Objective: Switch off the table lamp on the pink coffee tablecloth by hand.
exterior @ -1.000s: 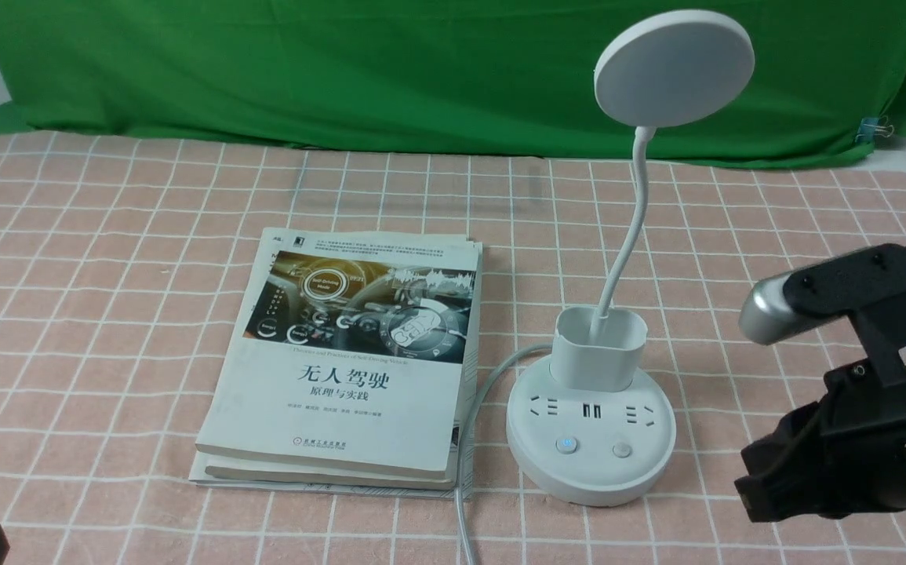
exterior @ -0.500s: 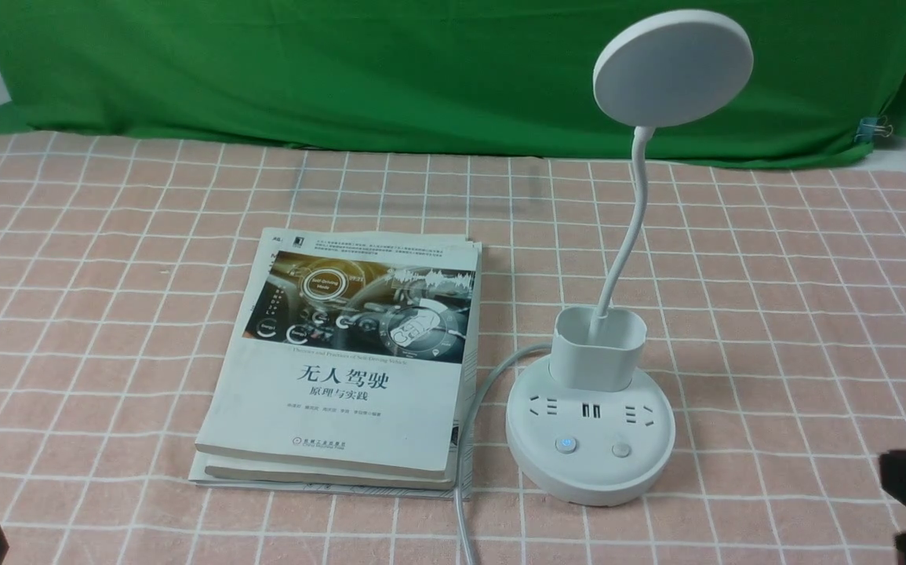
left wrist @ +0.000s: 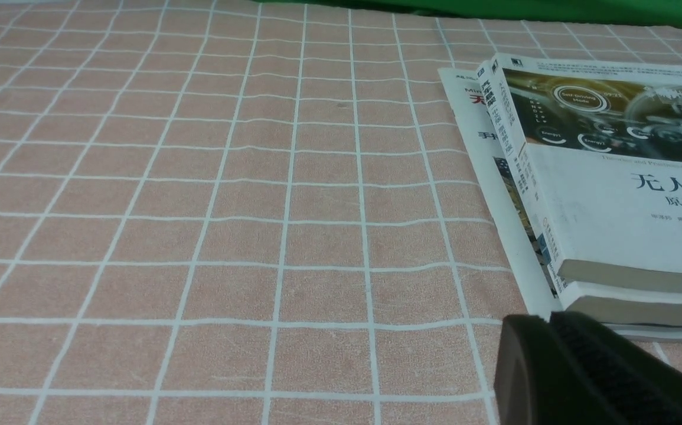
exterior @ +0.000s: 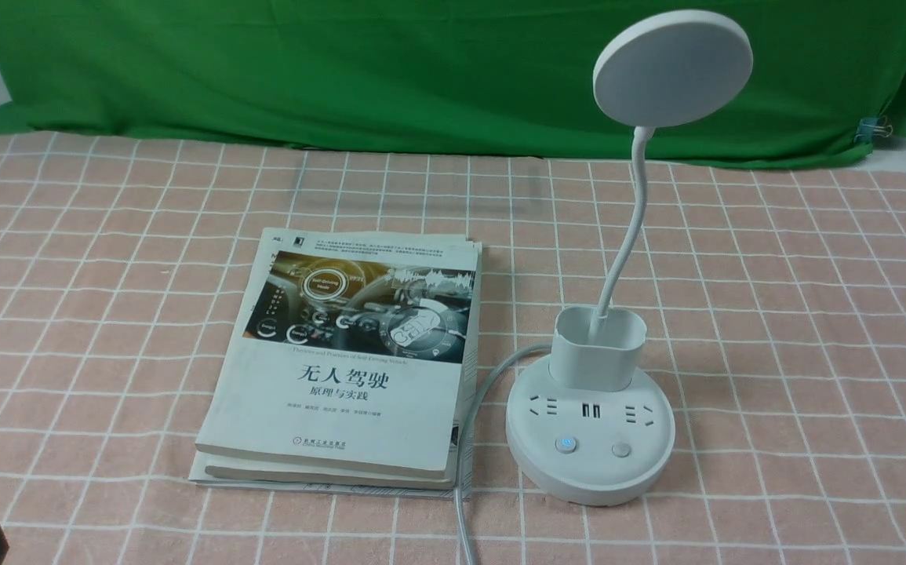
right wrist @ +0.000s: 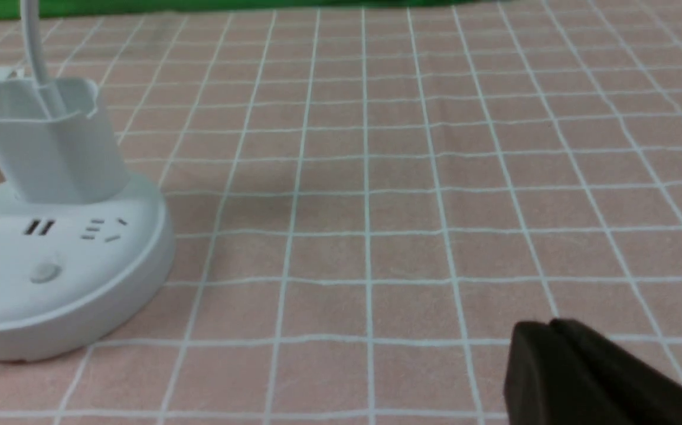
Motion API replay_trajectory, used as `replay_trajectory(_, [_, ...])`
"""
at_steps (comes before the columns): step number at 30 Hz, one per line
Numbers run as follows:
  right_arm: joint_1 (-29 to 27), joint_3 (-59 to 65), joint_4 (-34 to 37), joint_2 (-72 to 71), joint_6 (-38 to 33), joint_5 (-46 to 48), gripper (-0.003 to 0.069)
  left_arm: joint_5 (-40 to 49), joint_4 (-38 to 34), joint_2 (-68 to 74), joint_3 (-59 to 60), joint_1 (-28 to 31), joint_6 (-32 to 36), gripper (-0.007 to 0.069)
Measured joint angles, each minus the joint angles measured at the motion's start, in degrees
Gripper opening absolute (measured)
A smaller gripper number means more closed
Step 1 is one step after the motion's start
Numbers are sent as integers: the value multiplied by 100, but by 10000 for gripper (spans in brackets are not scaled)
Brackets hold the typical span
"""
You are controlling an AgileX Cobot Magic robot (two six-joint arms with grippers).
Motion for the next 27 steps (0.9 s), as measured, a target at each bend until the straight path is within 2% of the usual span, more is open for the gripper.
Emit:
replay_trajectory(14, [0, 0, 5, -135, -623, 83, 36, 5, 0, 0, 0, 0, 0, 6])
replay_trajectory(27, [0, 0, 10, -135, -623, 96, 43, 5, 0, 0, 0, 0, 0, 6])
